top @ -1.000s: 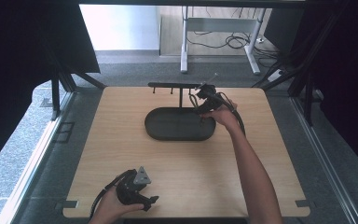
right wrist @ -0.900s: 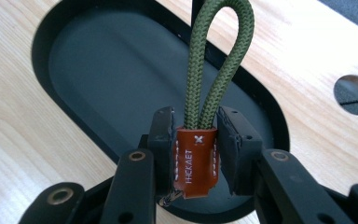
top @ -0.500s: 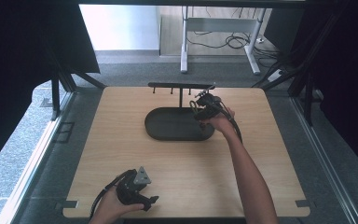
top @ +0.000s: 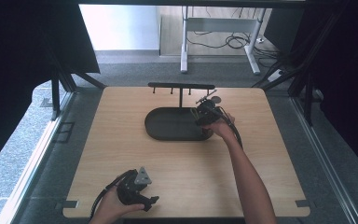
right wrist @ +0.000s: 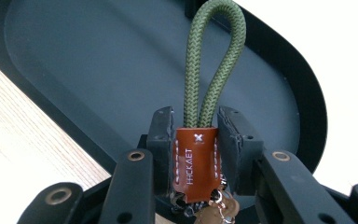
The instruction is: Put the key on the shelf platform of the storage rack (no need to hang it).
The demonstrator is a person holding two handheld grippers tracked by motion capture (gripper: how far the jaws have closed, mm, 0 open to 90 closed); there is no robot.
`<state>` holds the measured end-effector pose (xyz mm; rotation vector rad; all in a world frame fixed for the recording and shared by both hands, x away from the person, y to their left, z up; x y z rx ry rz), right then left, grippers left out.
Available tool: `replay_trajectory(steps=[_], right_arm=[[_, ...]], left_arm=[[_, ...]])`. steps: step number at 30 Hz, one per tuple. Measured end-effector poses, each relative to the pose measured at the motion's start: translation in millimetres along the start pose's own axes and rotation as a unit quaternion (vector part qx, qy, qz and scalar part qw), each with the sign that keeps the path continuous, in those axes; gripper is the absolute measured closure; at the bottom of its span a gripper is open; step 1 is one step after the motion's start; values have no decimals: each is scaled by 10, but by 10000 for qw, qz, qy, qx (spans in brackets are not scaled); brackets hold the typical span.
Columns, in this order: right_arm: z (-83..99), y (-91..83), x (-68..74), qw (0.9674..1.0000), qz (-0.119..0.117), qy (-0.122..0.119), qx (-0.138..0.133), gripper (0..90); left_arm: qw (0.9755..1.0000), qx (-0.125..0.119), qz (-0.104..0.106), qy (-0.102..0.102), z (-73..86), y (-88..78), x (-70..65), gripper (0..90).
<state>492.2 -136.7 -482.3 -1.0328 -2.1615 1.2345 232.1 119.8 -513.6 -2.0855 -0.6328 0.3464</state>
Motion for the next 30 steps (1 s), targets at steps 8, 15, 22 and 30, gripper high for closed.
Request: replay_trajectory(steps=[8, 15, 22, 30], right_arm=[[44, 35, -26, 9999, -11, 68, 81, 668], [66, 69, -42, 9997, 15, 113, 195, 661], [85, 87, -58, 9995, 89, 50, 305, 595], [104, -14, -83, 9997, 129, 157, 164, 542]], left_arm=[[10000, 4, 7, 1, -1, 12, -5, 191], [10000, -1, 12, 4, -1, 13, -8, 191], [10000, 20, 11, 15, 1, 9, 2, 191], [10000, 47, 8, 27, 0, 26, -3, 191]])
Point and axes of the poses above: each handheld gripper's, and its own axes: y roughly forward along the jaws, z roughly out of its underside, x roughly to its left, the point moved 2 cm from there along y, roughly forward along the jaws, and after that the axes turned 2 degrees about y, right-handed, at the moved point
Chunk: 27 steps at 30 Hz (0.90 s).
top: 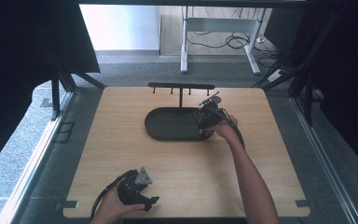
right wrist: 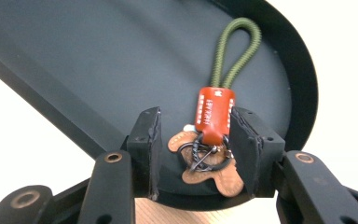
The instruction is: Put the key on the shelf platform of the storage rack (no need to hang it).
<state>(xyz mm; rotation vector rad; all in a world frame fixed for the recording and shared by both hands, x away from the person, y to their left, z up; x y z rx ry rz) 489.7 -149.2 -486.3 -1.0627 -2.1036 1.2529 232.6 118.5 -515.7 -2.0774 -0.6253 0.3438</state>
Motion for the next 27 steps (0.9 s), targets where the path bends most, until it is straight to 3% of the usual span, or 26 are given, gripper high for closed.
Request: replay_trajectory(steps=[7, 15, 27], right_arm=[[74, -192, 30, 9996, -90, -29, -282, 533], [320, -442, 115, 9979, -275, -204, -543, 528], [952, -766, 184, 9948, -490, -305, -843, 512]], left_arm=[[10000, 13, 6, 14, -5, 27, -11, 192], [10000, 71, 15, 62, -26, 73, -53, 191], [10000, 52, -72, -3, -15, 56, -37, 191]])
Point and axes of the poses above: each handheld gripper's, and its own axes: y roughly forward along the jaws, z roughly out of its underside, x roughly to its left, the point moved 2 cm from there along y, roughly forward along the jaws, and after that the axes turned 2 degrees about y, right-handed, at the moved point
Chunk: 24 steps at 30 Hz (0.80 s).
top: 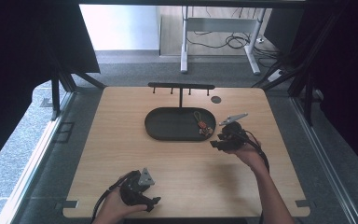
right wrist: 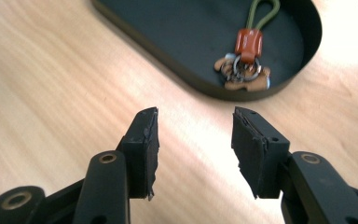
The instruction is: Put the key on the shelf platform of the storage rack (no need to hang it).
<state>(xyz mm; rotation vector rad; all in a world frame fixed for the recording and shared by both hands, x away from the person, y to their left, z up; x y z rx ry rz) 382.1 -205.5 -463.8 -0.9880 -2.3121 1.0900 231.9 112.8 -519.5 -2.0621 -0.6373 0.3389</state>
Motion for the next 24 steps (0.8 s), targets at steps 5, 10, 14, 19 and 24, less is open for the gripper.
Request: replay_trajectory(steps=[5, 10, 14, 19, 24], right_arm=[[203, -71, 22, 10000, -25, -23, -49, 500], [540, -140, 55, 9999, -31, 56, -120, 492], [657, -156, 67, 9999, -28, 66, -100, 485], [715, -218, 90, 9995, 19, -39, -299, 461], [730, -248, 38, 9990, 61, -3, -449, 422]], left_arm=[[10000, 0, -19, -12, 5, -8, 10, 191], [10000, -9, -53, -59, 15, -23, 35, 191], [10000, -11, -63, -66, 14, -27, 39, 191], [10000, -9, -61, -77, 3, -29, 29, 191], [9998, -63, -45, -160, 22, -37, 9, 192]])
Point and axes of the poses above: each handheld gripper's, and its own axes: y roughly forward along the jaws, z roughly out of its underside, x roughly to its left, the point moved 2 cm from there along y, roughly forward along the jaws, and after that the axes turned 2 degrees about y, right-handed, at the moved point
